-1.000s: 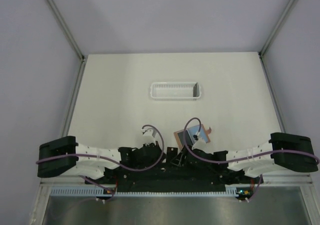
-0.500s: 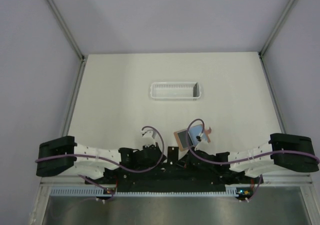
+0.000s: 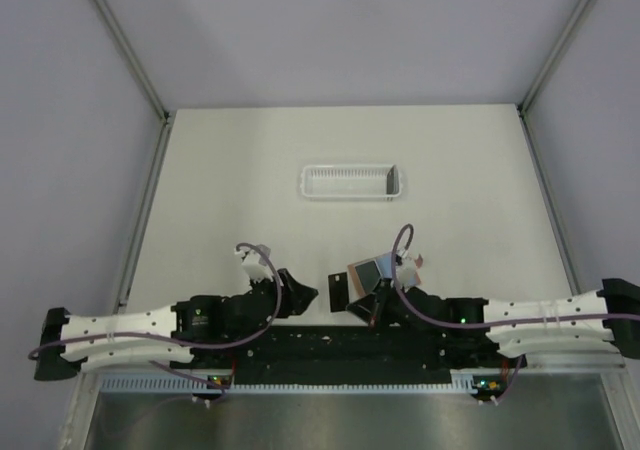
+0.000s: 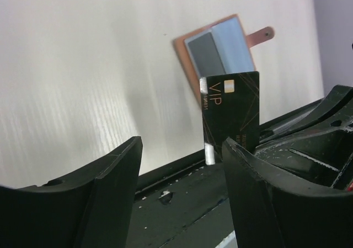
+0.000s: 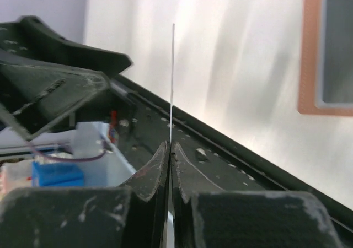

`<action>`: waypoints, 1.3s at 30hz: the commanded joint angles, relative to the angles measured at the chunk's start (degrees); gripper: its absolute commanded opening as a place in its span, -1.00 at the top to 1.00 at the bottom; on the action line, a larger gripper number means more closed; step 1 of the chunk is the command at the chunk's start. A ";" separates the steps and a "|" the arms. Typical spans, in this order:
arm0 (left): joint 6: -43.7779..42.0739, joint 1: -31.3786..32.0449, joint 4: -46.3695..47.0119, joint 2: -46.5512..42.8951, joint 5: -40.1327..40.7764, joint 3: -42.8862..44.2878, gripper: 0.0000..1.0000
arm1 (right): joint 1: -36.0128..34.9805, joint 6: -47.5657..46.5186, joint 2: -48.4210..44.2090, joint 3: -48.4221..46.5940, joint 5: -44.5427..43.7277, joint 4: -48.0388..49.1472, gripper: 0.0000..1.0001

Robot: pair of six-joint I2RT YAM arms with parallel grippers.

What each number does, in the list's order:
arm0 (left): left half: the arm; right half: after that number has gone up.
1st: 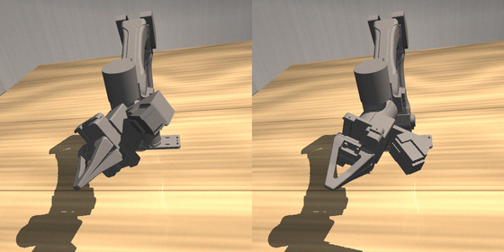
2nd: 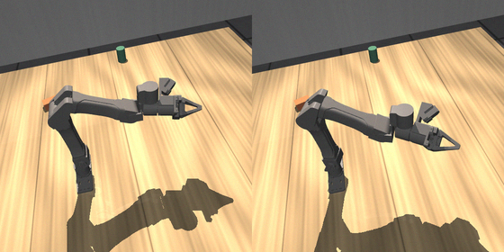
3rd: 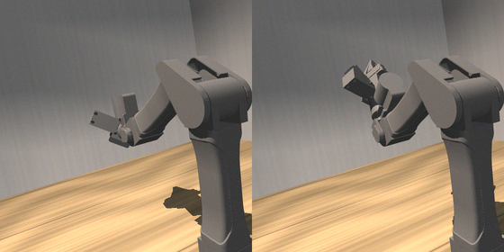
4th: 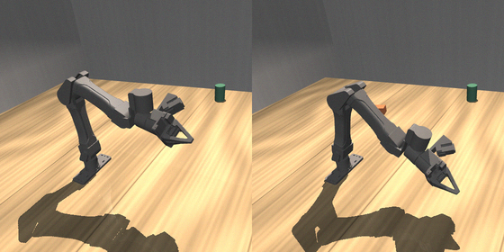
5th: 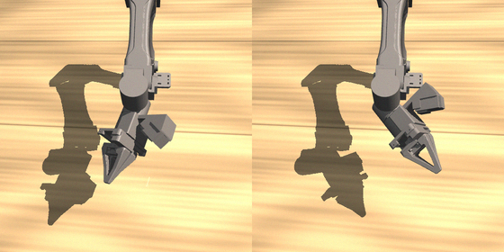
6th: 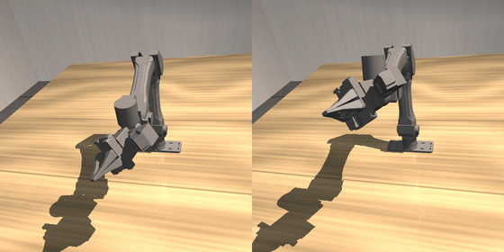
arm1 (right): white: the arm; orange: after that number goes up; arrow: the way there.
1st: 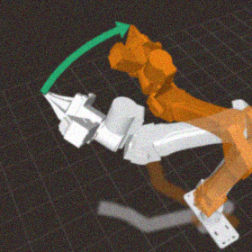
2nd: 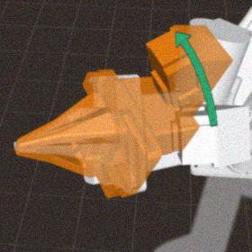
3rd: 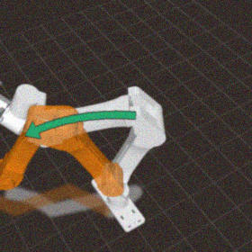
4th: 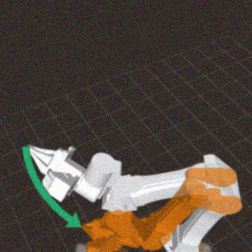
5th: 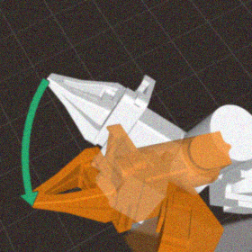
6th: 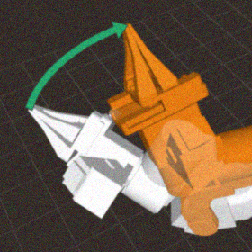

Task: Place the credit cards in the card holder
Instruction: Pick up the credit card from the center of the board, then turn over the card holder at the center of the board.

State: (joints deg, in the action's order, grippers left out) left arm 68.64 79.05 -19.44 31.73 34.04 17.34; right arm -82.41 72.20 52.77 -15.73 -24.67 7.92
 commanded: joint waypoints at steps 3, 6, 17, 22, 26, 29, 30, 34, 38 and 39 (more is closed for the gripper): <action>-9.83 0.06 4.74 -7.28 1.47 3.31 -0.34 | 7.95 -11.73 -16.45 6.31 10.58 12.09 1.00; -13.34 0.06 11.07 -10.97 -0.63 3.05 -0.34 | 11.74 -12.17 -22.00 7.11 16.13 11.95 1.00; -18.98 0.06 21.20 -10.11 -9.08 5.60 -0.33 | 12.80 -12.70 -18.68 6.76 27.12 25.72 1.00; -19.95 -0.03 24.19 -8.70 -11.54 4.80 -0.27 | 12.80 -11.83 -14.46 7.02 29.23 32.50 1.00; -19.60 0.06 24.54 -7.65 -12.68 4.98 -0.21 | 12.89 -10.95 -12.87 7.73 29.67 36.10 1.00; -19.60 0.06 24.98 -7.47 -13.03 4.81 -0.12 | 12.80 -10.68 -12.78 8.17 29.50 37.08 1.00; -19.60 0.06 25.15 -7.38 -13.12 4.72 -0.08 | 12.89 -10.59 -13.13 8.17 29.24 36.73 1.00; -19.77 -0.03 26.38 -7.12 -13.65 4.45 0.29 | 12.80 -10.68 -13.31 7.82 29.06 35.67 1.00; -20.21 0.06 27.53 -6.50 -14.88 4.54 0.80 | 12.80 -11.12 -13.49 7.12 29.06 34.45 1.00; -20.13 0.06 27.88 -6.33 -15.40 4.54 0.91 | 12.80 -11.56 -13.75 6.76 28.97 33.66 1.00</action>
State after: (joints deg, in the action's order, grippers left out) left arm 49.45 79.05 3.99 24.45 20.84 21.06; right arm -69.93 61.54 39.79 -7.90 4.21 40.62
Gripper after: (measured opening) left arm 0.133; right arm 0.005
